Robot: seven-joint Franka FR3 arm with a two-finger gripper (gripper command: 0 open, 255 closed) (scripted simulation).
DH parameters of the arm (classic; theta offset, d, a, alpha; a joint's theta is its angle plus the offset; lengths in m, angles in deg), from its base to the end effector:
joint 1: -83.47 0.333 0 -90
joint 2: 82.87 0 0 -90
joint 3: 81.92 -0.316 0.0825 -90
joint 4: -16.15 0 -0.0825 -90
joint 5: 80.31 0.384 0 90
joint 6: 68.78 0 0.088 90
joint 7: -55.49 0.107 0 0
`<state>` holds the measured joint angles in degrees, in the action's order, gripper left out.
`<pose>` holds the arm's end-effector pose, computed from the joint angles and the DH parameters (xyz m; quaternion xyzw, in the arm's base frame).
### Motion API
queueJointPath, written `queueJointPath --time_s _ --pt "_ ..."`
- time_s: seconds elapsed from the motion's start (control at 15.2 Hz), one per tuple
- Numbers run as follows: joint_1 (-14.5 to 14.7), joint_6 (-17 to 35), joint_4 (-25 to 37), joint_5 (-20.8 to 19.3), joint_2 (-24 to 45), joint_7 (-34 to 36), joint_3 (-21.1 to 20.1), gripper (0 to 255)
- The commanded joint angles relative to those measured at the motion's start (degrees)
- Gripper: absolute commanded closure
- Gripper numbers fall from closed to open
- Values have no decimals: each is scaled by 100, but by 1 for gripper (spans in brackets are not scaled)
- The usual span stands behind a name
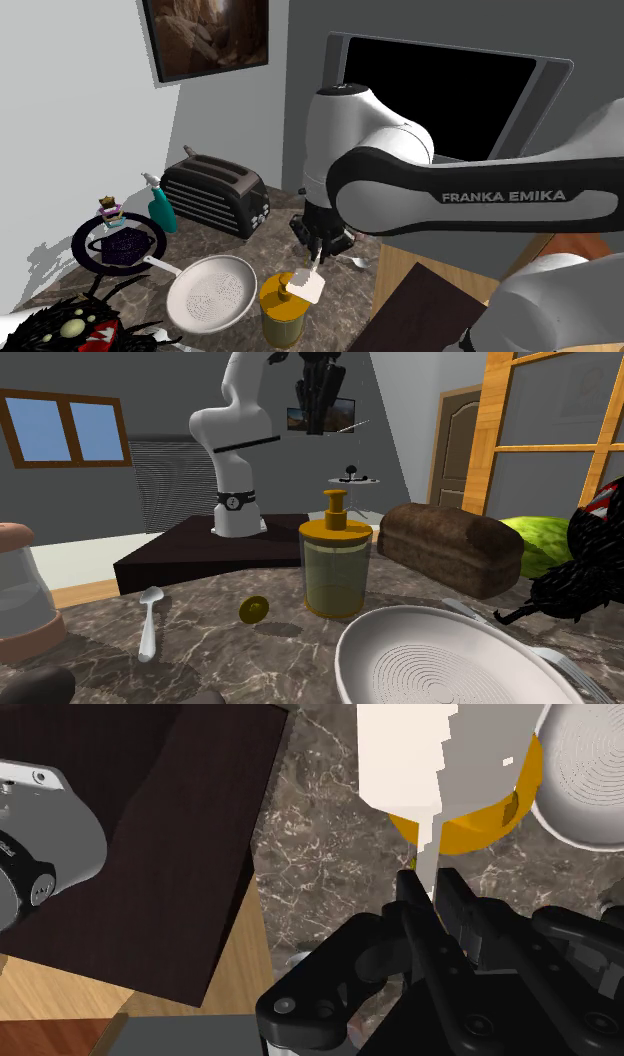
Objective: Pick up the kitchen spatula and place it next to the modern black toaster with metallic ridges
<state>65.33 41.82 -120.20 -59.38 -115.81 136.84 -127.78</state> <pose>0.3553 0.2365 0.4607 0.8366 -0.5470 0.0241 0.0178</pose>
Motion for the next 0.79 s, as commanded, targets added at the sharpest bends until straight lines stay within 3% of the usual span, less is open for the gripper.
queueJointPath --time_s 0.0,0.73 --pt "-238 143 89 -190 265 -173 44 255" --pt "-1422 533 1125 -1445 1964 -674 163 255"
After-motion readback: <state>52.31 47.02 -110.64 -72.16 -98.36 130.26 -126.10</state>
